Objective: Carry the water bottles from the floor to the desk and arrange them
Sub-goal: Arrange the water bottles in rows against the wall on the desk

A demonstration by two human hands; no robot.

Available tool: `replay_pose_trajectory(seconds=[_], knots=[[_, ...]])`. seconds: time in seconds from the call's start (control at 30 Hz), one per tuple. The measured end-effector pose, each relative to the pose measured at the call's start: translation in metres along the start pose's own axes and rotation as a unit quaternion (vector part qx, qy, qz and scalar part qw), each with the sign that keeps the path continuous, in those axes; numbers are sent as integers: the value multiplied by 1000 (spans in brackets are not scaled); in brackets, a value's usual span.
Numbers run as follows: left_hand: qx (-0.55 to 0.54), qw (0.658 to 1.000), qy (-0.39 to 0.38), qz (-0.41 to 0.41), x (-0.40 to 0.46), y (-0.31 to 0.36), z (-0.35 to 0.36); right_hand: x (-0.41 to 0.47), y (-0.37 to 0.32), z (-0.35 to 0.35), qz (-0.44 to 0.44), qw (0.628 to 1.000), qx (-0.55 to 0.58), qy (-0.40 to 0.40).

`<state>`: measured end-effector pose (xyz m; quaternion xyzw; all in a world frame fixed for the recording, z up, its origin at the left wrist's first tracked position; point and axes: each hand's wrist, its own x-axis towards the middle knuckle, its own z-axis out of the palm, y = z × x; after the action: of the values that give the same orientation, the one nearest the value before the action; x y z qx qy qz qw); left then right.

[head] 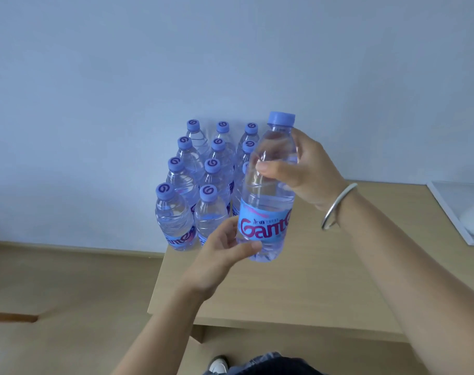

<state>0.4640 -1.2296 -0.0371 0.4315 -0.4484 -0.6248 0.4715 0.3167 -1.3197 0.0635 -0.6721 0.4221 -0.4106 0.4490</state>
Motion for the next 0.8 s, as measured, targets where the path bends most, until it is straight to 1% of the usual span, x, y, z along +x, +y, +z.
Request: replay_pose_trajectory(seconds=[0.07,0.2,0.4,0.47,0.53,0.6,0.7,0.8], knots=[[19,1000,-3,16,0,0,-1,-2,0,2,-13,1000,-7,-24],[30,998,36,50,0,-5,1,-3,-1,7,-24,998,-49,-37],[32,998,33,50,6,-12,-6,-1,6,7,-25,996,-72,-38],[40,998,42,37,8,-17,-11,-3,16,8,-20,996,-72,-38],[67,995,67,16,14,-25,-15,-7,29,12,-9,997,-68,-38],[133,986,99,-2,19,-33,-19,-11,46,18,3,996,-84,-39],[218,968,119,-28,23,-47,-27,-14,72,29,20,991,-126,-27],[230,962,129,-63,23,-61,-33,-14,93,36,35,989,-142,-7]])
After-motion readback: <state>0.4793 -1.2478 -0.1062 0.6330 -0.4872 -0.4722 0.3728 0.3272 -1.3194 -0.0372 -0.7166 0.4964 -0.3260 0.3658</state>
